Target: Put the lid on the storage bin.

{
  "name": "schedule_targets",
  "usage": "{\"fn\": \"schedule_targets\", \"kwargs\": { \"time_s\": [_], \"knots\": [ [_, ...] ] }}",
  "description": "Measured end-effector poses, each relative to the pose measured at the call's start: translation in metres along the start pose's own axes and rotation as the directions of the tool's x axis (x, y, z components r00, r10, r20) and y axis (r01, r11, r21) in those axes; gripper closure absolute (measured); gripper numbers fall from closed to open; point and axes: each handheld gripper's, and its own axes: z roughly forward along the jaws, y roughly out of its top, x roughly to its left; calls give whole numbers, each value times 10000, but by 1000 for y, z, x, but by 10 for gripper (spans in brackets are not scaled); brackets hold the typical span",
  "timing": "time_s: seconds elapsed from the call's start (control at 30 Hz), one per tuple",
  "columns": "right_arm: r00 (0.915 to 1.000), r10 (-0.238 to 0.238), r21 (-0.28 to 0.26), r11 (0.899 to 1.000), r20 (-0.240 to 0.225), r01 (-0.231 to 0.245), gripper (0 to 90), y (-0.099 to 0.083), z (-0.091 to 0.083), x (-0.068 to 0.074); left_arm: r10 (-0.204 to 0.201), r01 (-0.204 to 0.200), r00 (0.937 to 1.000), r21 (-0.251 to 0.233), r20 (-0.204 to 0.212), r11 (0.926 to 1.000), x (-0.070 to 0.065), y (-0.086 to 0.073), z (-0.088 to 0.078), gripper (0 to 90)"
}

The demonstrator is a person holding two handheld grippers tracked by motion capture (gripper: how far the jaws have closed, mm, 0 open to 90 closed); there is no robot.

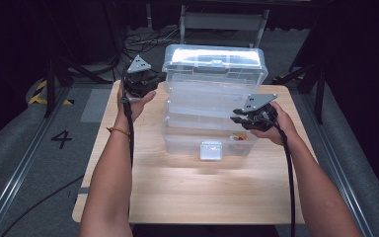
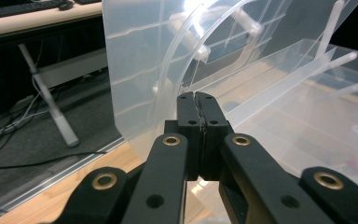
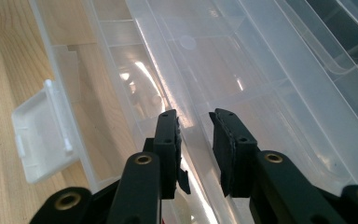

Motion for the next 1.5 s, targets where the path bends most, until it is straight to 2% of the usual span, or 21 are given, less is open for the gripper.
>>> {"fn": "schedule_targets", "kwargs": {
  "time_s": [0.17,0.2,0.43,0.6,0.87,1.33,1.5],
  "knots": [
    [9999,112,78,9999,-83,-111,734,-2,-4,-1,307,-306,9994,70,-128,9995,-5,-1,-3,889],
    [9998,172,-48,9998,-127,-173,742,-4,-6,-2,300,-299,9995,46,-74,9995,-6,-2,-3,891],
    [9996,289,-36,9996,2,-289,748,-14,-14,0,409,-409,9990,-30,187,9992,-12,-6,-6,894],
    [9978,657,-202,9976,84,-655,768,-20,-22,0,574,-573,9983,-26,137,9984,-18,-7,-9,893],
    [9958,899,-360,9954,172,-893,769,-30,-28,1,636,-633,9976,-119,271,9979,-22,-11,-15,895],
    [9926,1120,-408,9931,465,-1101,784,-41,-38,3,1007,-1012,9942,97,369,9948,-32,-17,-23,896],
    [9880,1447,-512,9885,541,-1420,781,-47,-45,5,1256,-1267,9914,289,379,9915,-36,-21,-26,895]
  ]
}}
